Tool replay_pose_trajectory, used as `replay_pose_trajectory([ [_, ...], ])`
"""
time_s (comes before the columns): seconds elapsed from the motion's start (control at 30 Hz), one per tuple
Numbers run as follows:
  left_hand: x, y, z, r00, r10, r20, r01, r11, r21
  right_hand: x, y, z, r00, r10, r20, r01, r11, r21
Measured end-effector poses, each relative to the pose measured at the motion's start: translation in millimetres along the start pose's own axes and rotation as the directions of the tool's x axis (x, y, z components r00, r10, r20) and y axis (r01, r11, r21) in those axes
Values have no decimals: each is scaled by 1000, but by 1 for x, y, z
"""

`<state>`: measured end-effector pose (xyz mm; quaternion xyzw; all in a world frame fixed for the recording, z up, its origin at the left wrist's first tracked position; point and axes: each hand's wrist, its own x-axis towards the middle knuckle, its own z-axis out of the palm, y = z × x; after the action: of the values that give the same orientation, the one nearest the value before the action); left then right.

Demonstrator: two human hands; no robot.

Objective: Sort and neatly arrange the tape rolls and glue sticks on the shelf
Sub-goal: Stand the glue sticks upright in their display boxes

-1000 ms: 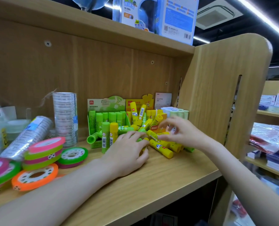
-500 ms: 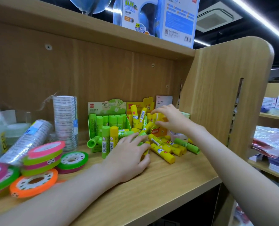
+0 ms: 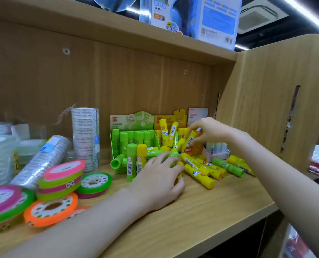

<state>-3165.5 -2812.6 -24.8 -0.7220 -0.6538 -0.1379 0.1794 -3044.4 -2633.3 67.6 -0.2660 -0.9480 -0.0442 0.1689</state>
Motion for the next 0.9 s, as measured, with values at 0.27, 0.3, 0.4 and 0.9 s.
replay_pose_trajectory([
  [0.27, 0, -1, 1, 1000, -6, 7, 6, 1000, -9, -4, -7, -8, 911, 351, -214, 41, 439, 898],
  [0.3, 0, -1, 1, 1000, -8, 10, 8, 1000, -12, -1, -8, -7, 901, 386, -197, 18, 423, 906],
  [0.4, 0, -1, 1, 1000, 4, 2, -4, 1000, -6, 3, -8, -5, 900, 404, -164, -51, 471, 881],
  [0.9, 1, -2, 2, 1000, 8, 24, -7, 1000, -7, 16, -2, -14, 940, 212, -266, -139, 953, 269],
])
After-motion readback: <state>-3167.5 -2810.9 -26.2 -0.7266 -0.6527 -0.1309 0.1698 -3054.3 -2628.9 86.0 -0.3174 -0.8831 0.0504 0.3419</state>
